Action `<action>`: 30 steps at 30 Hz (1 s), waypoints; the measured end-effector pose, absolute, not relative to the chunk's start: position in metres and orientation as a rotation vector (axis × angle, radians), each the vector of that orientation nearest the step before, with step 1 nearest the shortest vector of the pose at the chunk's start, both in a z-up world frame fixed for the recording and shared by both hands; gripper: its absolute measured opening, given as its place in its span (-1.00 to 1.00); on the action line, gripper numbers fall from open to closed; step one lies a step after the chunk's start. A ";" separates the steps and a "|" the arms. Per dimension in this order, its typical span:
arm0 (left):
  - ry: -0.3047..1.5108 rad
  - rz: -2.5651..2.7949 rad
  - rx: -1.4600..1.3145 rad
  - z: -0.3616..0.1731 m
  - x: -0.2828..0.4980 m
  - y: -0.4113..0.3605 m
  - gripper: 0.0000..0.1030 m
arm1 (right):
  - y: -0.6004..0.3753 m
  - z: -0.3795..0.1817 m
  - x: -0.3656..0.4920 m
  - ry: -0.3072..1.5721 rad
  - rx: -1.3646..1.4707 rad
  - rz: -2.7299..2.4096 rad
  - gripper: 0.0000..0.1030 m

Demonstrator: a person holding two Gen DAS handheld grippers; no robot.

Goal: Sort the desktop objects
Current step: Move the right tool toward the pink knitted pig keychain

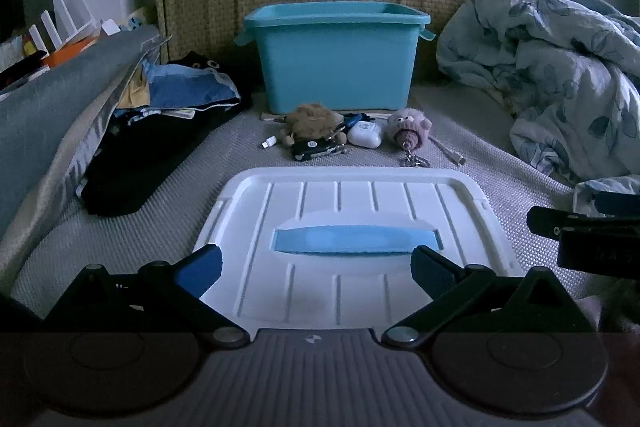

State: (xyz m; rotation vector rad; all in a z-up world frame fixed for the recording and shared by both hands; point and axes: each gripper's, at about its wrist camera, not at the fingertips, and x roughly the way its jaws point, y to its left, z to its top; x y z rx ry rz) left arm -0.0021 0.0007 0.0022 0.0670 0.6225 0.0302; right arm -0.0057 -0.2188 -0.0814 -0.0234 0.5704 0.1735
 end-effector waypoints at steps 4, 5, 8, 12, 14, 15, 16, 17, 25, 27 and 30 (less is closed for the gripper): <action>0.600 0.031 0.054 0.005 -0.005 0.002 1.00 | -0.219 -0.082 -0.003 0.582 -0.002 0.180 0.81; 0.594 0.032 0.051 0.006 -0.005 0.002 1.00 | -0.219 -0.082 -0.002 0.585 0.003 0.182 0.81; 0.578 0.032 0.042 0.008 -0.007 0.003 1.00 | -0.220 -0.082 0.000 0.590 0.020 0.185 0.81; 0.536 0.019 -0.004 0.009 -0.005 0.008 1.00 | -0.221 -0.082 -0.003 0.563 0.025 0.165 0.77; 0.510 0.020 -0.029 0.010 -0.004 0.012 1.00 | -0.225 -0.079 -0.004 0.518 0.039 0.121 0.74; 0.488 0.041 -0.037 0.011 -0.005 0.014 1.00 | -0.229 -0.077 -0.003 0.494 0.060 0.108 0.74; 0.465 0.063 -0.042 0.012 -0.006 0.015 1.00 | -0.232 -0.075 -0.002 0.482 0.086 0.110 0.74; 0.445 0.082 -0.043 0.014 -0.008 0.015 1.00 | -0.236 -0.074 0.000 0.470 0.111 0.112 0.74; 0.396 0.038 -0.056 0.009 -0.003 0.014 1.00 | -0.227 -0.069 0.002 0.353 0.117 0.190 0.74; 0.329 0.062 -0.035 0.008 -0.009 0.009 1.00 | -0.221 -0.070 0.005 0.350 0.099 0.237 0.74; 0.287 0.055 0.000 0.009 -0.012 0.001 1.00 | -0.217 -0.072 0.015 0.367 0.107 0.248 0.74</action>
